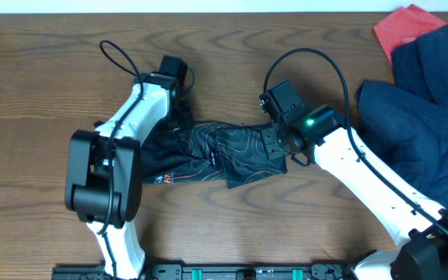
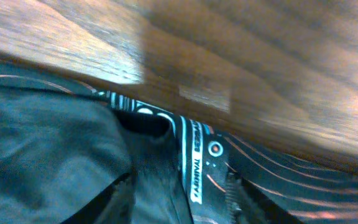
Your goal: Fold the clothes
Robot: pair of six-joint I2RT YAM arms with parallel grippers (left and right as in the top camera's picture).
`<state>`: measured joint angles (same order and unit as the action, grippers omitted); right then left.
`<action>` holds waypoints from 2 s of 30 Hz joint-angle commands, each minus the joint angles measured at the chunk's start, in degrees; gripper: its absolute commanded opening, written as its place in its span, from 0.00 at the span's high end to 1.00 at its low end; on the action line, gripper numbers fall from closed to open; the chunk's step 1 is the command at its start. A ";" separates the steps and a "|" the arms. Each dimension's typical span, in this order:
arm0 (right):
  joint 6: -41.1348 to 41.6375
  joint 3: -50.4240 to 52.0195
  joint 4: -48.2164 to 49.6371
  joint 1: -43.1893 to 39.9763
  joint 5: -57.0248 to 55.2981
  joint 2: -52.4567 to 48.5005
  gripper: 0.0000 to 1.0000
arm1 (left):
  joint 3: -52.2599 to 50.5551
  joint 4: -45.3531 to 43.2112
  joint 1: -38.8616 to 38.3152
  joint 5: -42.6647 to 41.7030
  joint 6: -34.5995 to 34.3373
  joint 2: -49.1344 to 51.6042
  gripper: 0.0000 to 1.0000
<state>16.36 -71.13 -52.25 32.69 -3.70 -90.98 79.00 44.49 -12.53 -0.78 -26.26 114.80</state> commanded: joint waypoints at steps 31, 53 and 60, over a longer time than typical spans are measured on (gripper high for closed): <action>0.96 -0.09 -0.26 -0.81 -0.83 -0.09 0.56 | -1.16 9.42 -4.15 -7.50 2.40 -4.31 0.58; 0.94 -0.07 -2.89 -4.57 -0.76 -0.11 0.51 | -2.75 13.22 25.88 -3.76 12.59 -8.13 0.16; 0.74 -0.07 -3.28 -4.57 -0.79 -0.11 0.50 | -2.99 9.55 28.39 -3.69 16.76 -3.87 0.02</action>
<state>16.36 -71.13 -55.24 28.42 -3.92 -91.00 76.42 54.68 14.92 -4.08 -12.67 109.21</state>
